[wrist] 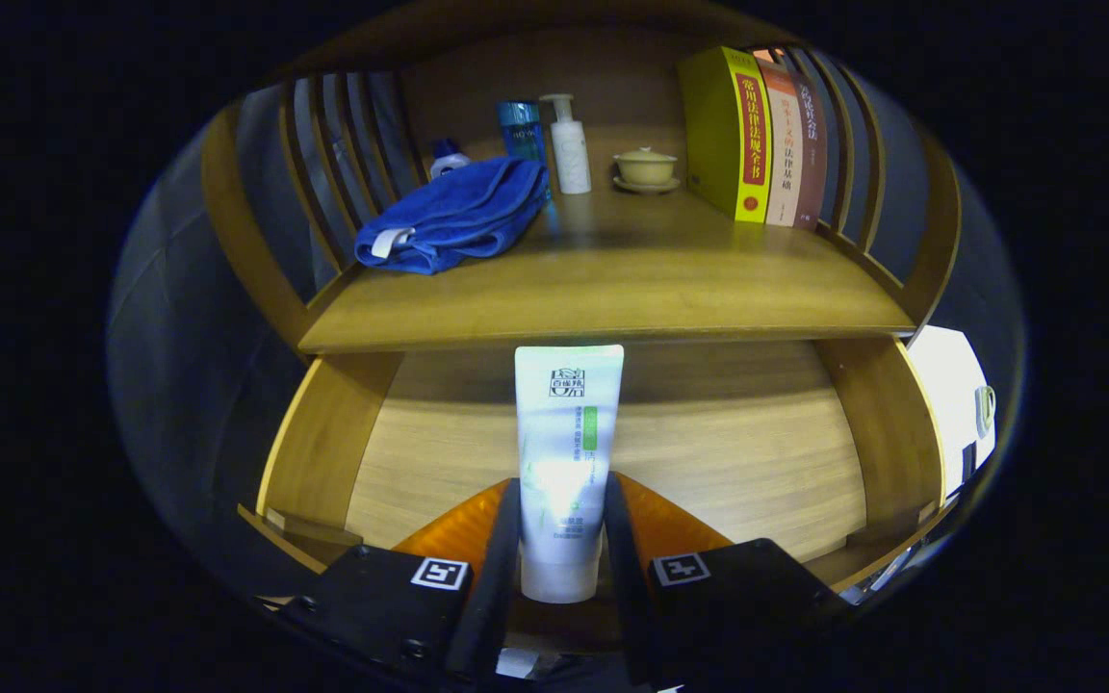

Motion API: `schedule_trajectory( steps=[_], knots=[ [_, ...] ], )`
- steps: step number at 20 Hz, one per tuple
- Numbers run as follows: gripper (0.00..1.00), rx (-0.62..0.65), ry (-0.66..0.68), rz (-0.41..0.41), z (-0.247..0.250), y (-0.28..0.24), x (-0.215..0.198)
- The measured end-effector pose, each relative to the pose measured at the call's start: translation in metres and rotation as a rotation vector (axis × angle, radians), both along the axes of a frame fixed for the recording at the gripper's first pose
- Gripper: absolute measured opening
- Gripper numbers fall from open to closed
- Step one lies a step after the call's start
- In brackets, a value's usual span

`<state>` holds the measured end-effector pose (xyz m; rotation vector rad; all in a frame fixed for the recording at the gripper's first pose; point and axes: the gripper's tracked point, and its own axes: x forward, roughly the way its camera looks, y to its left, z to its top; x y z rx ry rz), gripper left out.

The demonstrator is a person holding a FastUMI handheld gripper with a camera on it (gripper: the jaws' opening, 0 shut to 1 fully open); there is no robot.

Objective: Pull open the drawer, take out the items inside it, and place them on the countertop above the cabinet.

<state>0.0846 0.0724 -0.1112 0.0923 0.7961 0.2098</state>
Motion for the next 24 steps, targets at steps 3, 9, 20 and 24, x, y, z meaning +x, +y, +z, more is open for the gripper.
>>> schedule_trajectory(
  steps=[3,9,20,24],
  knots=[
    [0.56,0.018,-0.028,0.005,0.018,0.003,-0.001],
    [0.56,0.005,-0.114,-0.006,0.053,0.000,0.021],
    [0.56,0.017,-0.243,-0.046,0.110,-0.011,0.084],
    [0.55,-0.014,-0.247,-0.046,0.117,-0.017,0.117]
  ],
)
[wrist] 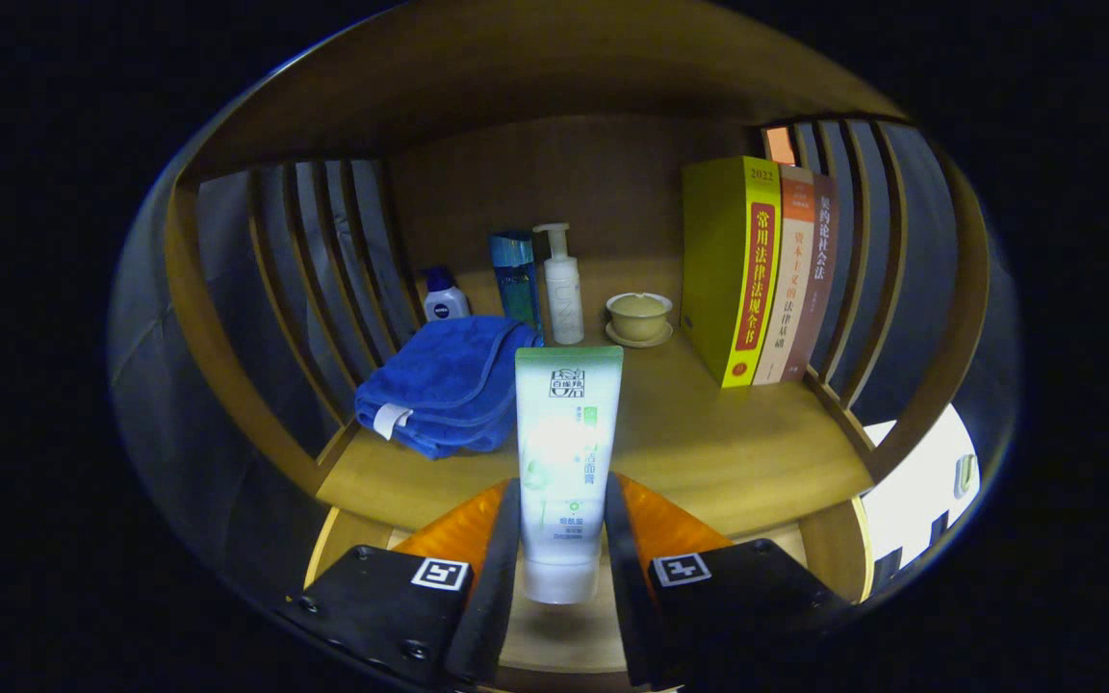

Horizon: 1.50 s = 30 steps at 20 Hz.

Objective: Pull open the drawer, take out the items inside it, and place them on the countertop above the cabinet.

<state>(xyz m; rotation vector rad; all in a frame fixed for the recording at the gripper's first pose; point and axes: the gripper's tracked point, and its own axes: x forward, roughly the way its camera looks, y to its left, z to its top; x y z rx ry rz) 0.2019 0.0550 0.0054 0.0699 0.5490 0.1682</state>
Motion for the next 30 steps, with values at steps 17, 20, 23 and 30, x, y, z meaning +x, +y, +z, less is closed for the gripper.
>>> schedule_trajectory(
  steps=[17,20,23,30],
  knots=[
    [0.56,0.021,0.160,-0.016,-0.063,-0.001,0.062],
    [0.56,0.039,0.182,-0.030,-0.071,-0.003,0.064],
    [0.57,0.041,0.169,-0.032,-0.069,-0.005,0.064],
    [0.81,0.069,0.091,-0.021,-0.046,0.001,0.056]
  ],
)
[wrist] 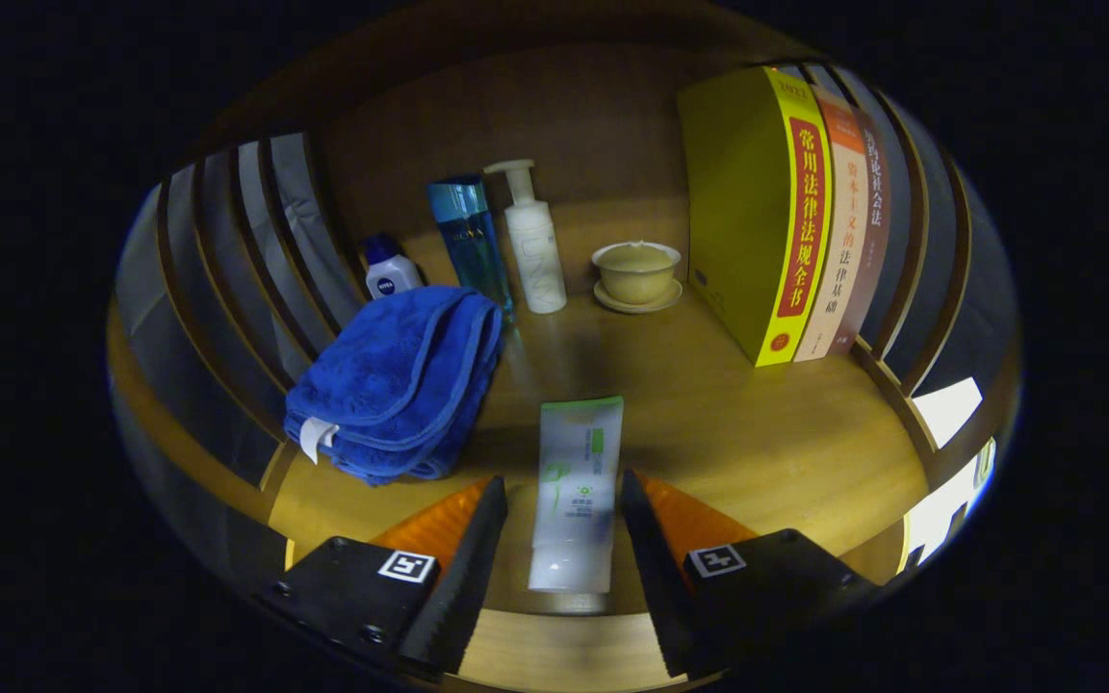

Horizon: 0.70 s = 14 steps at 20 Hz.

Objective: Pull open the drawer, take out the items inside it, and place them on the countertop above the cabinet.

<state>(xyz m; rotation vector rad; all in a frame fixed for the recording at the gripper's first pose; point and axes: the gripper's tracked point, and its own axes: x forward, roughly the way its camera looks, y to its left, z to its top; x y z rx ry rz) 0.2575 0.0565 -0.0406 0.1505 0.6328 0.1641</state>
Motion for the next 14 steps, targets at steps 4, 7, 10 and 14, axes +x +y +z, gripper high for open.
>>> schedule_trajectory(
  steps=[4,7,10,14],
  knots=[
    [0.92,-0.032,-0.109,0.001,0.024,-0.008,-0.026],
    [1.00,-0.050,-0.180,-0.017,0.038,-0.014,-0.050],
    [0.99,-0.014,-0.218,-0.042,0.048,-0.018,-0.074],
    [0.99,0.015,-0.256,-0.062,0.053,-0.024,-0.113]
  ],
)
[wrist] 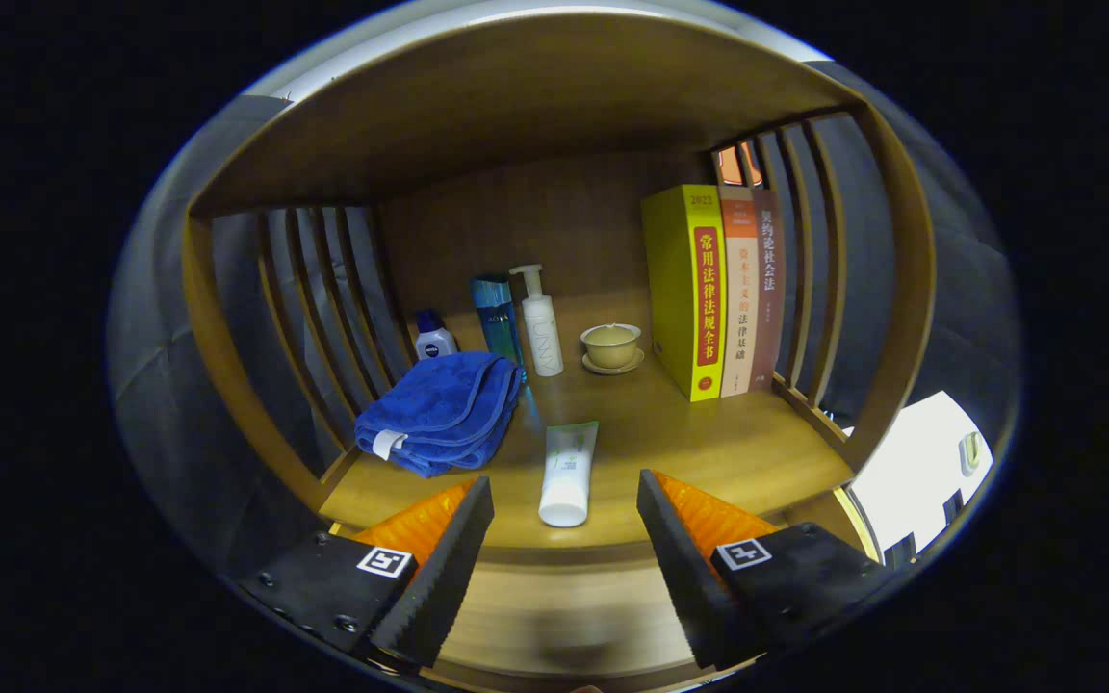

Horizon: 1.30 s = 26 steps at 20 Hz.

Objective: Pull open the drawer, take out the items inside it, and place them on the countertop above the cabinet.

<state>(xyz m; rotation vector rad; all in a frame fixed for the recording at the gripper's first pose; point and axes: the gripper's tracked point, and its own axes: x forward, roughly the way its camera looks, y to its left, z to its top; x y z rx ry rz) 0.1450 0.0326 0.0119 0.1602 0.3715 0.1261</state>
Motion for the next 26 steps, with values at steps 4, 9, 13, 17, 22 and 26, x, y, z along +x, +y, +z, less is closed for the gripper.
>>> schedule_trajectory(
  steps=[4,9,13,17,22,26],
  knots=[
    [0.99,0.000,-0.026,-0.002,-0.006,0.000,-0.046],
    [0.99,-0.017,-0.036,-0.005,-0.028,0.000,-0.094],
    [0.99,-0.028,-0.039,-0.022,-0.051,-0.004,-0.125],
    [0.99,-0.017,-0.013,-0.048,-0.087,-0.008,-0.154],
    [0.99,-0.018,0.024,-0.066,-0.123,-0.014,-0.176],
    [0.99,-0.007,0.044,-0.064,-0.150,-0.013,-0.178]
  ],
)
